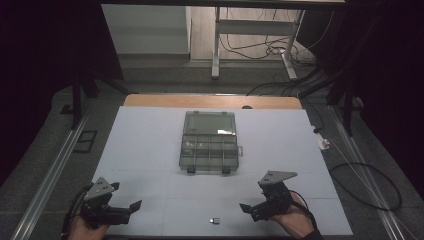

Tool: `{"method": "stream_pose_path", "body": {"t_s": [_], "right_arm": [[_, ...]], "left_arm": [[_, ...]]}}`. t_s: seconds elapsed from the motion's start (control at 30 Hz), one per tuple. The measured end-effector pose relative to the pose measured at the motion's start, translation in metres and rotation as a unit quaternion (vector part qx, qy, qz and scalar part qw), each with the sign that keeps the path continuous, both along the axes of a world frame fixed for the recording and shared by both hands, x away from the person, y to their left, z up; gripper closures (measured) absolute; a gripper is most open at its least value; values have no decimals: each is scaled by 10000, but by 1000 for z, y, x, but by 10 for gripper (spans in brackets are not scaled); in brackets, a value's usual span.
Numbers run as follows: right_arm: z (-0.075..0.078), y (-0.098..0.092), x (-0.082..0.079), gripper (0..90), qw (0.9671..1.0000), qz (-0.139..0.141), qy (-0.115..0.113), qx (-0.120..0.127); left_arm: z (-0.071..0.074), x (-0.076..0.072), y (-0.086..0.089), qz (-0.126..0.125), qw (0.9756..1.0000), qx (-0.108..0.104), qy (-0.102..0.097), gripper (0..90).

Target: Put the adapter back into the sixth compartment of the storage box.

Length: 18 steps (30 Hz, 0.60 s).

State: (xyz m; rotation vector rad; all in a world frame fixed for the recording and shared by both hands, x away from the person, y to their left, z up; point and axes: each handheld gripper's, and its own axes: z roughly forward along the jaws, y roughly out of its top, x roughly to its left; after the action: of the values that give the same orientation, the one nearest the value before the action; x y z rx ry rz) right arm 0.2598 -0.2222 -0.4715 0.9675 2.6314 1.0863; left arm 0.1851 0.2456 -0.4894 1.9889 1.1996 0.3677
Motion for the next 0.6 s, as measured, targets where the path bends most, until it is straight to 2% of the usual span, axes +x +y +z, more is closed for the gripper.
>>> {"method": "stream_pose_path", "body": {"t_s": [0.37,0.6], "right_arm": [[-6,25,3,0,9994,141,222,-216],[-9,39,3,0,9989,275,196,-321]], "left_arm": [[0,0,1,23,10000,-19,11,0],[0,0,1,29,10000,-38,16,0]]}}
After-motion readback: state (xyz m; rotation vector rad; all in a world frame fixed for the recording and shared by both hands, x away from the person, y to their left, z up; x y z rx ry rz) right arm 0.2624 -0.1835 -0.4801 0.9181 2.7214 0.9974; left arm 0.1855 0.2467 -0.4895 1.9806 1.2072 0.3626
